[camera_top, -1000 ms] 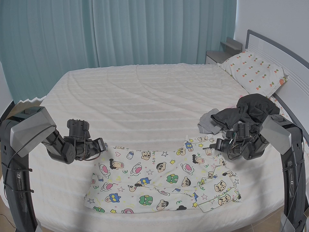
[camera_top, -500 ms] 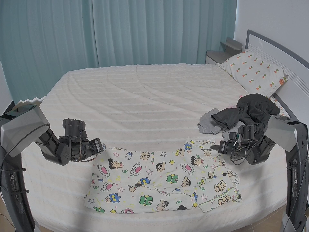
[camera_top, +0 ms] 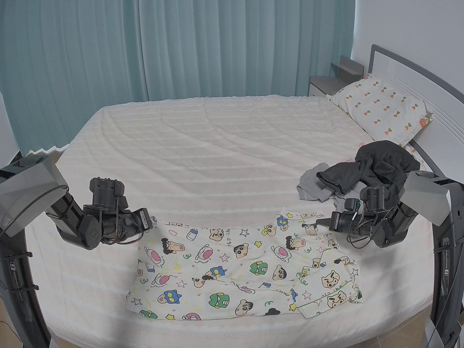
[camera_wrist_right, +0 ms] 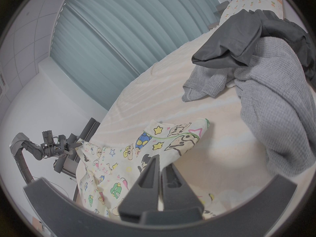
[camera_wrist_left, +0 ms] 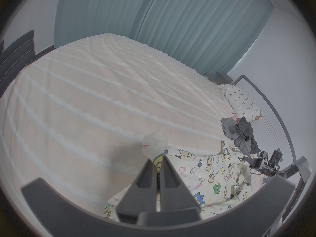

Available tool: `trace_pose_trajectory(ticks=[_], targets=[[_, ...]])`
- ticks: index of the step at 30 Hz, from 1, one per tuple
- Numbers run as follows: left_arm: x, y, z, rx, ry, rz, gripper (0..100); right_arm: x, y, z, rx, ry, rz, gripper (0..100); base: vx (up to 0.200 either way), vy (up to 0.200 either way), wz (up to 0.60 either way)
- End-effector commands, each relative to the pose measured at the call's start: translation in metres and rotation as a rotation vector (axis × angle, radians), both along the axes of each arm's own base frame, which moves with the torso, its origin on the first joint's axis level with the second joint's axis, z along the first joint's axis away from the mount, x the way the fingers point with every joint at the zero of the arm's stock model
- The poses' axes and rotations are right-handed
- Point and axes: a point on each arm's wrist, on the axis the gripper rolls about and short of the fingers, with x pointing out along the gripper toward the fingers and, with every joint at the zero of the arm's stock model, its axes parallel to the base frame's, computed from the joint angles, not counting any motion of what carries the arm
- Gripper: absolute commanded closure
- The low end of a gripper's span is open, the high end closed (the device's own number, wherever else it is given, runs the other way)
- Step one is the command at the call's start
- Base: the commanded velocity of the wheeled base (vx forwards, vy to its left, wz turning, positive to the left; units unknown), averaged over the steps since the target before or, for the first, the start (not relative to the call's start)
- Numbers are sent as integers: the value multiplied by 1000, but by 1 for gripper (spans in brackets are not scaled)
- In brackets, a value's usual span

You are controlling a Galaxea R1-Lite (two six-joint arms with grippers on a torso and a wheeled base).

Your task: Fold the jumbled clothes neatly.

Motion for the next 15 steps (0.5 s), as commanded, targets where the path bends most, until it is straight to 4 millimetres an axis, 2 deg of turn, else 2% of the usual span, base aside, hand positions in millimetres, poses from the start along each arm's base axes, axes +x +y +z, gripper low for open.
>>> trace_pose_trajectory(ticks=[1, 6, 15], targets=[[-8, 1, 6, -7, -1, -10, 100, -10, -2, 9, 0, -11, 29, 100, 0, 0, 0], [-18, 1, 13, -19, -7, -26, 100, -20, -2, 18, 2, -29, 43, 100, 0, 0, 0], [-25, 2, 13, -29, -55, -29, 100, -22, 0, 15, 1, -19, 48, 100, 0, 0, 0]])
